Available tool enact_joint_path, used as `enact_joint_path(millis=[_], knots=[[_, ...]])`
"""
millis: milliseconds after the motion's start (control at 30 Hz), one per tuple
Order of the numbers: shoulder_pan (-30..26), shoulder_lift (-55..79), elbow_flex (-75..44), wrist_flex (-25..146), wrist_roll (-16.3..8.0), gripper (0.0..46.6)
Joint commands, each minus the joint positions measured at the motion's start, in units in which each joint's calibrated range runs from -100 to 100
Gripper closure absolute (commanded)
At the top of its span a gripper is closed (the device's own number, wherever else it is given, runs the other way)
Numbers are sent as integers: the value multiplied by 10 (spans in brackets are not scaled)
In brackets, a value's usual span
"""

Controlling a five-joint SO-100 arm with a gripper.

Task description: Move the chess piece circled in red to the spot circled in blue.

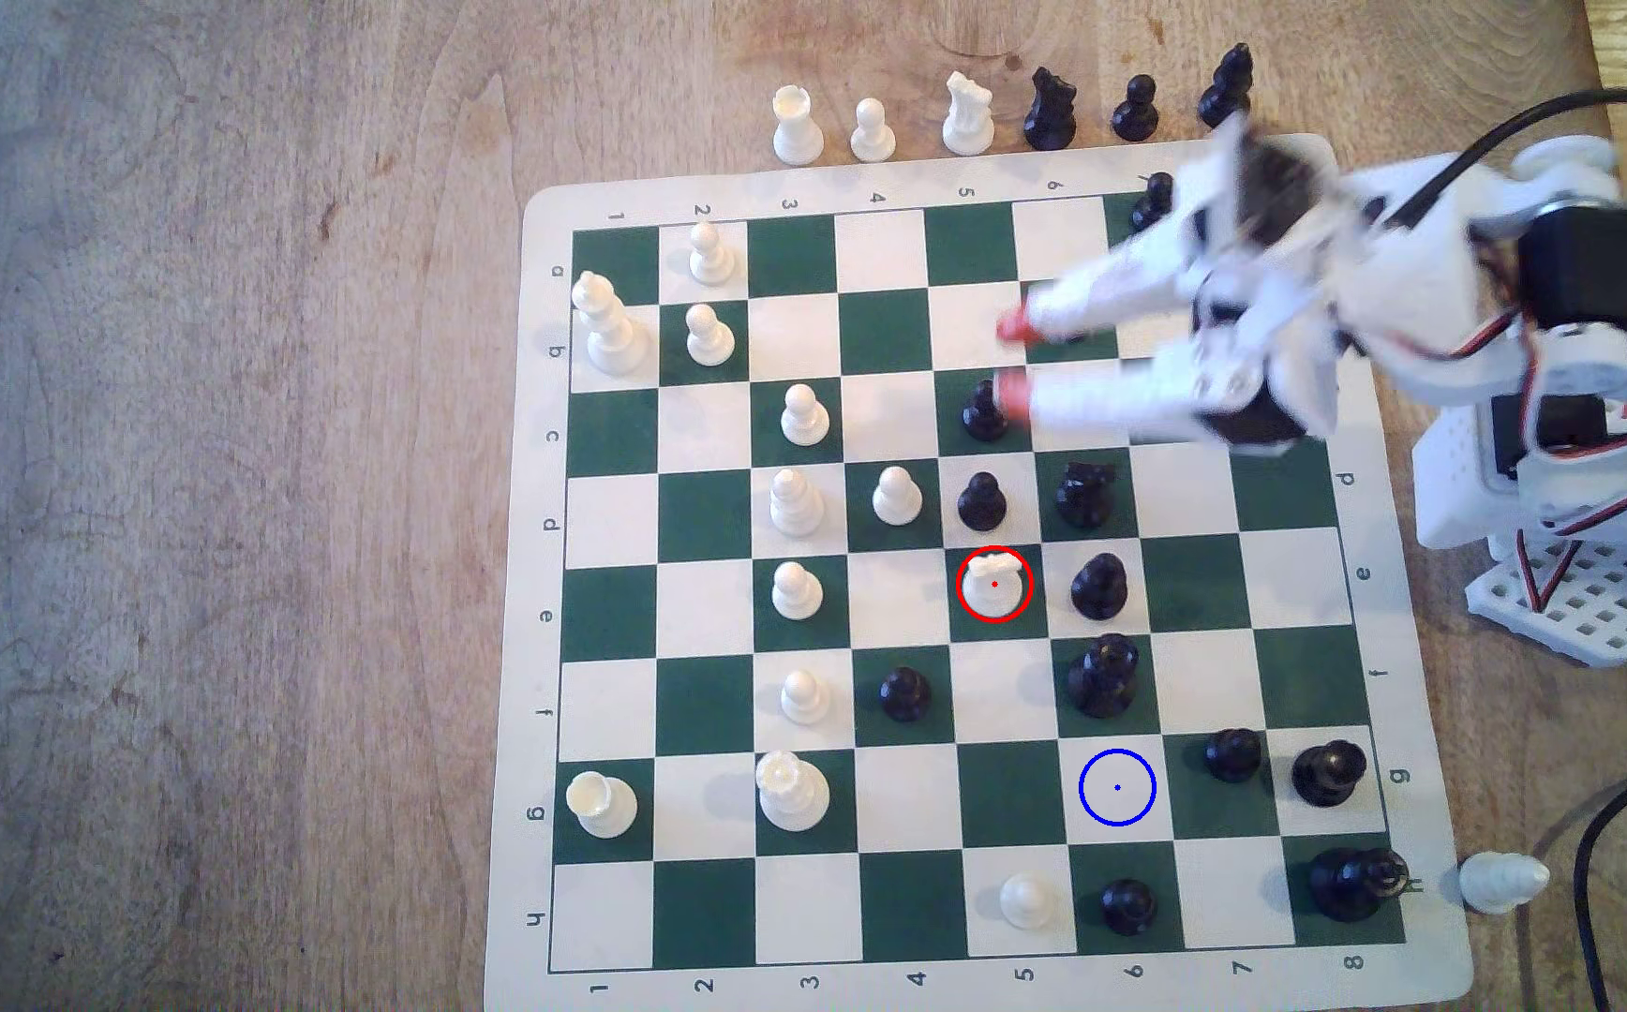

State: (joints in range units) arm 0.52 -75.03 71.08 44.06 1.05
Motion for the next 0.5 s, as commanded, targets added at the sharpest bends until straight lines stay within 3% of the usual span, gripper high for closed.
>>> enact_joint_path(millis=[0,467], knots=[[-20,35,-63,38,26,343],[-70,192,-129,84,22,344]])
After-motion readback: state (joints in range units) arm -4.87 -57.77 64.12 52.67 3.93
